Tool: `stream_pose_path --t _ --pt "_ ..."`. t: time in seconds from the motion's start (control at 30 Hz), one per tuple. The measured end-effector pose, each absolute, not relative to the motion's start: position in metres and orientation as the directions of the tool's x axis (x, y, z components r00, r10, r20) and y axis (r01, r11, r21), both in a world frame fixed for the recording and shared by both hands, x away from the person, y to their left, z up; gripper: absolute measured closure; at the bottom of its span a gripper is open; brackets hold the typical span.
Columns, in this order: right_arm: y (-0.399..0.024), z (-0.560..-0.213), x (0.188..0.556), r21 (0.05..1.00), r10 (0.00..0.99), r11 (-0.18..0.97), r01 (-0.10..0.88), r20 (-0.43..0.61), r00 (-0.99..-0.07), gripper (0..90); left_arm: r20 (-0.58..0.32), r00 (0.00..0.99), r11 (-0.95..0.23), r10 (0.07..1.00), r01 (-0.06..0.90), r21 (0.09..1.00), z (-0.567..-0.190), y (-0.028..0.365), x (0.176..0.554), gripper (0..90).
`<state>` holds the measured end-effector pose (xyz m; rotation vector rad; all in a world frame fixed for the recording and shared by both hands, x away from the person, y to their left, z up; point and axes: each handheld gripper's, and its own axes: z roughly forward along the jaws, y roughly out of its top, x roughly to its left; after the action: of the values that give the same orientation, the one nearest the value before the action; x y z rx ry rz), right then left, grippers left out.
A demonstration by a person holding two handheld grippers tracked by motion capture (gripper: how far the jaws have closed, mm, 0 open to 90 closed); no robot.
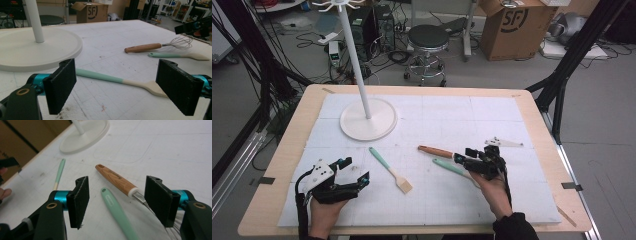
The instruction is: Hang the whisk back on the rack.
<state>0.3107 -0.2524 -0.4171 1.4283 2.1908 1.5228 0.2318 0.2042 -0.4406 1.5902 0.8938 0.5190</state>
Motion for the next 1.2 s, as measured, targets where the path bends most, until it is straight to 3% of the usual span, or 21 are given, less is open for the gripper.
stream_pose_path --t 0.23,0.47,0.8,1.2 --pt "-0.239 -0.415 0.346 0.719 0.712 0.141 0.680 0.404 -0.574 44.6 -0.149 0.607 -0.020 0.781 0.262 0.965 -0.441 0.205 0.232 17.2" --pt "-0.236 -0.423 0.365 0.657 0.710 0.208 0.725 0.408 -0.573 44.8 -0.151 0.614 -0.024 0.775 0.267 0.963 -0.442 0.203 0.234 17.2" --pt "-0.224 -0.437 0.376 0.571 0.724 0.299 0.765 0.386 -0.572 50.2 -0.153 0.614 -0.021 0.775 0.267 0.964 -0.441 0.204 0.234 17.1" --pt "-0.214 -0.438 0.373 0.542 0.735 0.379 0.750 0.317 -0.600 54.8 -0.155 0.613 -0.017 0.775 0.266 0.964 -0.441 0.205 0.233 17.2"
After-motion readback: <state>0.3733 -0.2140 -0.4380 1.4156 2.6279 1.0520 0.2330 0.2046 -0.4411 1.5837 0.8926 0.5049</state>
